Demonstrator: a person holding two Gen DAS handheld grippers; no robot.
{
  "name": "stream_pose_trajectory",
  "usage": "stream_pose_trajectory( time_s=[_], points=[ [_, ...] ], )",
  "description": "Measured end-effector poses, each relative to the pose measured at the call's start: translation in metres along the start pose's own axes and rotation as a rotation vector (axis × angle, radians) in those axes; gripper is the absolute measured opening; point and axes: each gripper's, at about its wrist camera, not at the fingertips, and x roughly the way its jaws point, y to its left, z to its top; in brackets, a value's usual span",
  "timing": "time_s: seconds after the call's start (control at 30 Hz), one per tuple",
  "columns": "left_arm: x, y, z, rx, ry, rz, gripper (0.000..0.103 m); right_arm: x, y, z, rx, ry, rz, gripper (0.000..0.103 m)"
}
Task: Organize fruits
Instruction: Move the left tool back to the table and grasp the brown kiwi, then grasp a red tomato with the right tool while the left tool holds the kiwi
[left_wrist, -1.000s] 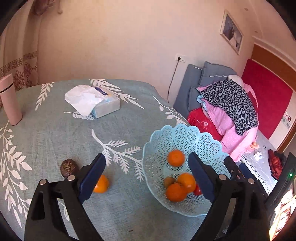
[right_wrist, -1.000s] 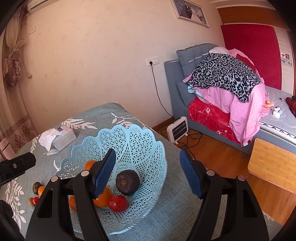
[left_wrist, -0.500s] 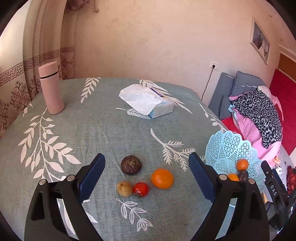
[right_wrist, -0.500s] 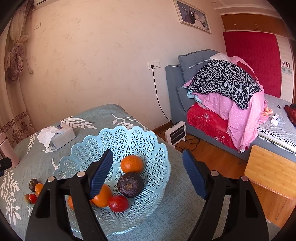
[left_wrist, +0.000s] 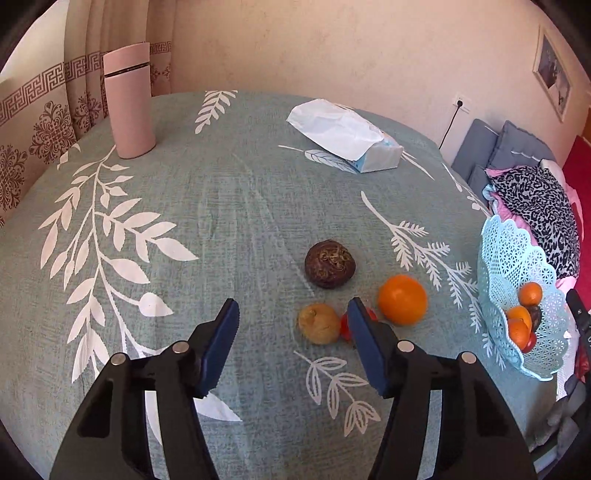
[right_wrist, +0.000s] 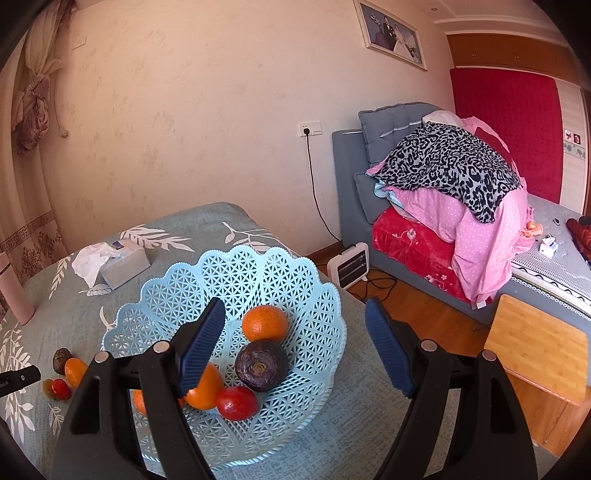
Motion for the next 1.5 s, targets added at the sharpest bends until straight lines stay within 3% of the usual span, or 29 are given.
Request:
stream_pose_trajectory(
  time_s=[0.37,0.5,0.67,0.8,0.9,1.07,1.23,1.37,1.5],
  points=[
    [0.021,-0.014,-0.010,0.065,0.046,-0.010,0.050,0.000,0.002,0.000,-0.014,0.002,0.005,0.079],
    [0.021,-0.014,-0.010,0.065,0.045,-0.037,0.028,-0.003,0.006,-0.001,-0.039,-0.009,0.018,0.079],
    [0.007,-0.012,-0.009,0.044,0.012,-0.069,0.028,-0.015,0.019,-0.003,-0.100,-0.070,0.029,0.079],
    [-0.010,-0.004,-0.007,0.015,-0.042,-0.039,0.028,-0.025,0.036,-0.005,-0.178,-0.109,0.043,0.079],
    [-0.019,0.009,-0.007,-0.022,-0.075,-0.003,0.028,-0.031,0.055,-0.005,-0.238,-0.089,0.113,0.079],
    [-0.033,0.030,-0.006,-0.067,-0.131,0.074,0.028,-0.031,0.107,-0.010,-0.341,0.030,0.324,0.079],
    [-0.046,0.042,-0.007,-0.082,-0.179,0.130,0.028,-0.018,0.164,-0.035,-0.440,0.239,0.548,0.079],
    [-0.049,0.047,-0.008,-0.097,-0.181,0.125,0.028,-0.005,0.194,-0.051,-0.468,0.351,0.605,0.073],
    [-0.051,0.048,-0.009,-0.104,-0.180,0.119,0.028,0.012,0.213,-0.062,-0.482,0.446,0.608,0.056]
  ],
)
